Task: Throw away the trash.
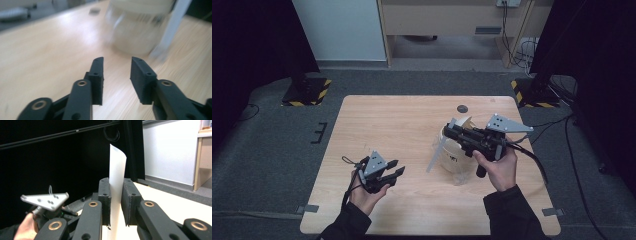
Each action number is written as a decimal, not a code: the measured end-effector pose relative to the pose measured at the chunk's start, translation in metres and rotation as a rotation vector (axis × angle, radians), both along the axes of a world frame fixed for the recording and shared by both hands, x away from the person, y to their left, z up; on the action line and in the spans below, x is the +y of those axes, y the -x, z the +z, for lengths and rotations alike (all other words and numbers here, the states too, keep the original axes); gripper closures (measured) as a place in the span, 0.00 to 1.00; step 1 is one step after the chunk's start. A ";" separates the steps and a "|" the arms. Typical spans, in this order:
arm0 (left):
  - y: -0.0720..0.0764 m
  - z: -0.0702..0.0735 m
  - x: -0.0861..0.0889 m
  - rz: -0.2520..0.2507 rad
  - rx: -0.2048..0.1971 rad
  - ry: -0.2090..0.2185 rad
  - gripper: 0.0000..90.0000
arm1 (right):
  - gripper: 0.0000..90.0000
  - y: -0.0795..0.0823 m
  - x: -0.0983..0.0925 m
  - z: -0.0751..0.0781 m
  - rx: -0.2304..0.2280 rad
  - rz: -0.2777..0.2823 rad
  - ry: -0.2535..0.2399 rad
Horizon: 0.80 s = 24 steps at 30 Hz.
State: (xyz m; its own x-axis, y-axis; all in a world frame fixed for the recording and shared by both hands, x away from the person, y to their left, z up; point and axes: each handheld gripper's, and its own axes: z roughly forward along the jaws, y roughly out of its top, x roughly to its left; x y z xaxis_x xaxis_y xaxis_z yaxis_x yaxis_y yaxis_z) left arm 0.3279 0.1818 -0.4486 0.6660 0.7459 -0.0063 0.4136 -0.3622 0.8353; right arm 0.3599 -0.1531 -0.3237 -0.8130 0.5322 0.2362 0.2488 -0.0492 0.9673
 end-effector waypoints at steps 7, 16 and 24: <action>-0.012 -0.034 0.028 0.108 0.154 -0.052 0.42 | 0.88 -0.003 0.001 0.004 -0.021 -0.017 -0.001; -0.021 -0.059 0.033 0.144 0.227 -0.137 0.24 | 0.88 -0.008 -0.008 0.014 -0.061 -0.077 -0.045; -0.025 -0.067 0.033 0.151 0.249 -0.178 0.20 | 0.88 -0.019 -0.013 0.035 -0.118 -0.144 -0.085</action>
State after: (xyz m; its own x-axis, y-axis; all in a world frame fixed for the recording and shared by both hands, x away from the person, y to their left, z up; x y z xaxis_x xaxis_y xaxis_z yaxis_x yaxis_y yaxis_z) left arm 0.3531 0.2145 -0.5153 0.5425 0.8399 -0.0154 0.6567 -0.4126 0.6313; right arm 0.3786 -0.1663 -0.2883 -0.7546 0.6272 0.1928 0.1182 -0.1592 0.9802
